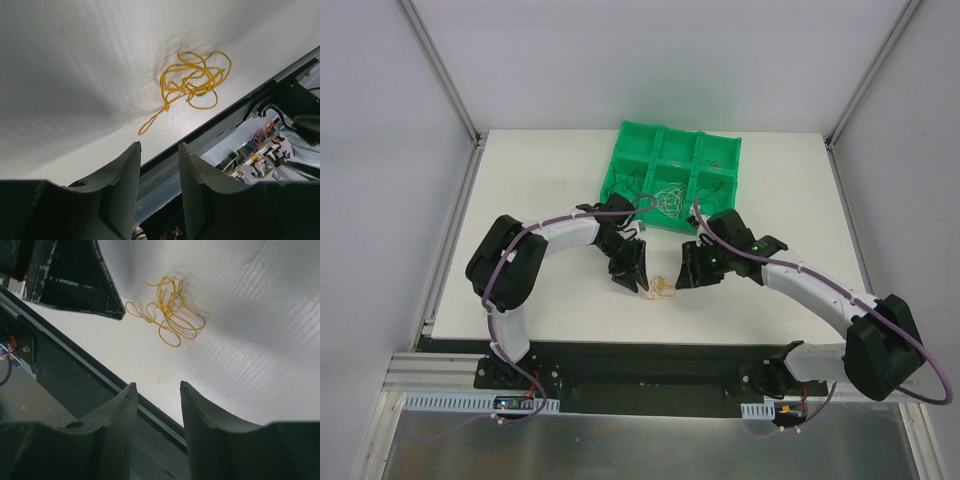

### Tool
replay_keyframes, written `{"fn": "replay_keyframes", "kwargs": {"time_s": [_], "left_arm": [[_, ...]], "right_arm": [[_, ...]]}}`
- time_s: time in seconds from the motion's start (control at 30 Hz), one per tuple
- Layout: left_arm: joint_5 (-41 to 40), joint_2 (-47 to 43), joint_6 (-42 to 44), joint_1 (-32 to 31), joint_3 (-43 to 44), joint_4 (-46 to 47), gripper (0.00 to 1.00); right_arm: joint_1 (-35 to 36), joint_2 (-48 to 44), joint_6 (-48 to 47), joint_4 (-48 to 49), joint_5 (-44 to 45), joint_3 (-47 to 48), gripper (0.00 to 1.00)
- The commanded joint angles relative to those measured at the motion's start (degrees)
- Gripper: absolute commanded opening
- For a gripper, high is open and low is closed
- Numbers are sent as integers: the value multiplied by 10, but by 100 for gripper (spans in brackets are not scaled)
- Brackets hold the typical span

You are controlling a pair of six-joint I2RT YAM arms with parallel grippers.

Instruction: Untangle the cables

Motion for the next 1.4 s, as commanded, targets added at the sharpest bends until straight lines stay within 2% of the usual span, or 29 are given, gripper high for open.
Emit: {"fn": "replay_keyframes", "kwargs": {"time_s": [0.0, 0.27, 0.43, 0.67, 0.73, 0.77, 0.9, 1.07, 1.23, 1.37], "left_arm": [[-15, 21, -13, -7, 38, 21, 35], [-29, 73, -7, -22, 77, 24, 36], [-35, 89, -7, -28, 90, 24, 31], [-48, 93, 1, -30, 90, 23, 12], [-51, 94, 7, -30, 92, 24, 0], [-52, 90, 8, -30, 92, 23, 0], [-56, 47, 11, -32, 88, 23, 0], [-41, -54, -2, -33, 70, 24, 0], [-22, -128, -32, -33, 58, 22, 0], [-19, -159, -83, -33, 58, 15, 0]], "right_arm": [[-4, -49, 19, 4, 13, -31, 42], [-6, -83, 23, -4, 20, -56, 41], [-11, -85, 13, -15, 21, -50, 40], [-14, -84, 5, -20, 15, -48, 40], [-13, -78, 0, -19, 7, -46, 40], [-13, -76, -2, -18, 2, -46, 41], [-14, -70, -25, -16, -25, -35, 50], [-13, -57, -42, 3, -68, -23, 63], [-14, -59, -4, 58, -78, -9, 67], [-13, -125, 45, 149, -65, -24, 71]]}}
